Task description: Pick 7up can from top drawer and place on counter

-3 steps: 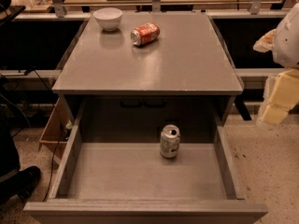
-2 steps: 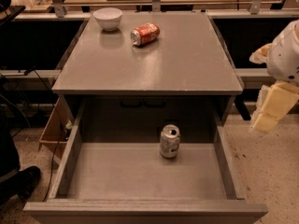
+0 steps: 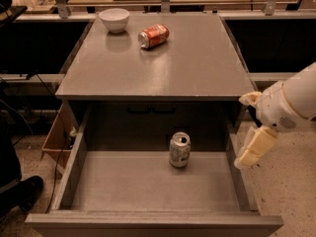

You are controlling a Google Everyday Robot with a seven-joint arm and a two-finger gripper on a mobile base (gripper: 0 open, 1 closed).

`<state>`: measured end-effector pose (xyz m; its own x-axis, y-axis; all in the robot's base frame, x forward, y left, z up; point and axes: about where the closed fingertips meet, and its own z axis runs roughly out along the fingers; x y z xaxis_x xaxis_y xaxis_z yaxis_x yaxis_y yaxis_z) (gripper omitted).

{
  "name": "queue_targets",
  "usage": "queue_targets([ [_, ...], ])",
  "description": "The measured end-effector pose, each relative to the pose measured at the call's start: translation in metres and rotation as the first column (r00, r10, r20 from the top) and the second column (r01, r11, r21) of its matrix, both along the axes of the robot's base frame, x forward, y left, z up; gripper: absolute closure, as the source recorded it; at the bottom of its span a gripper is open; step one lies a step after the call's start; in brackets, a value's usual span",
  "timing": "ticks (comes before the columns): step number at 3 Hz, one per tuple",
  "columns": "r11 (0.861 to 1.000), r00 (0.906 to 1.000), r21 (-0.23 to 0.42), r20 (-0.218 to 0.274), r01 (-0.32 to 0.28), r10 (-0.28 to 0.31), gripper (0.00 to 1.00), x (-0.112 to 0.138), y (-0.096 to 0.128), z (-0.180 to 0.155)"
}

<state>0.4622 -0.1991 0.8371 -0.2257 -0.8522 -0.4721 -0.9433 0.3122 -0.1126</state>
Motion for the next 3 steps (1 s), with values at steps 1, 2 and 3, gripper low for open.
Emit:
queue_targets([
  [1,0.994,0.9993,0.099,0.004,-0.037,0.036,0.00,0.010,0.017,-0.031],
  [2,0.979,0.9982,0.198,-0.011,-0.055,0.059,0.00,0.017,0.033,-0.063],
  [3,0.956,0.9971,0.286,-0.021,-0.064,0.073,0.00,0.019,0.049,-0.091],
])
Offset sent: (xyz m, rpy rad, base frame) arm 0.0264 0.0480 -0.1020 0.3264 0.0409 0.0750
